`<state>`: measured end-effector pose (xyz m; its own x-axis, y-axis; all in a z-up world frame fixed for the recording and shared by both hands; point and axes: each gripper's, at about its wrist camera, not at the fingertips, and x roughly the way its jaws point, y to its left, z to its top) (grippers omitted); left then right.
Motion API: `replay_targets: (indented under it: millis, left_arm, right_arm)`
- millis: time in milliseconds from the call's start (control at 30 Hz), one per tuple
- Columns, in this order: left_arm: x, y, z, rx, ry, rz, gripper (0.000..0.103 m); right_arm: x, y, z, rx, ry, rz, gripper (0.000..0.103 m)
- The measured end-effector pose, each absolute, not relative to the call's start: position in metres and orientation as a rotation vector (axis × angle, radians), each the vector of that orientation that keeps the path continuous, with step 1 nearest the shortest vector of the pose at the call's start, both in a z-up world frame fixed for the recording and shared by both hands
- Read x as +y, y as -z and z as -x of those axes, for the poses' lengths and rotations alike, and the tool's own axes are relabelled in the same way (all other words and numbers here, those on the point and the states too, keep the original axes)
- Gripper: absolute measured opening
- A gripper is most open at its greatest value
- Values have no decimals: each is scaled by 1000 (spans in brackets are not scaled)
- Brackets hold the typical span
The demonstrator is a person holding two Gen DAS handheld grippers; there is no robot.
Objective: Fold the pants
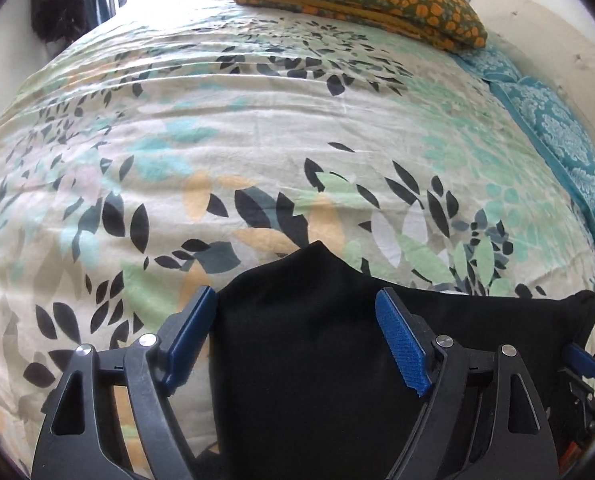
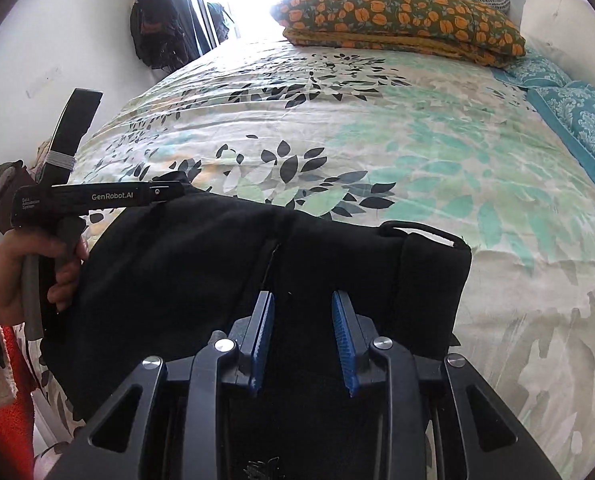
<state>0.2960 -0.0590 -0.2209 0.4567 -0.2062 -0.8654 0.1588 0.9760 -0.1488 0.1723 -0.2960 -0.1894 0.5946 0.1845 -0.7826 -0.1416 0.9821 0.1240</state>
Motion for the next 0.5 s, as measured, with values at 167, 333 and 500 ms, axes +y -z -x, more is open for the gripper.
replay_targets:
  millis: [167, 333, 500]
  left_arm:
    - [-35, 214, -292, 1112, 201, 185, 83]
    - [-37, 171, -241, 1039, 314, 106, 83]
    - [-67, 148, -160, 984, 504, -7, 83]
  right_arm:
    - [-300, 182, -165, 912, -182, -95, 31]
    - [-299, 153, -136, 881, -177, -132, 42]
    - [-287, 145, -97, 892, -190, -148, 42]
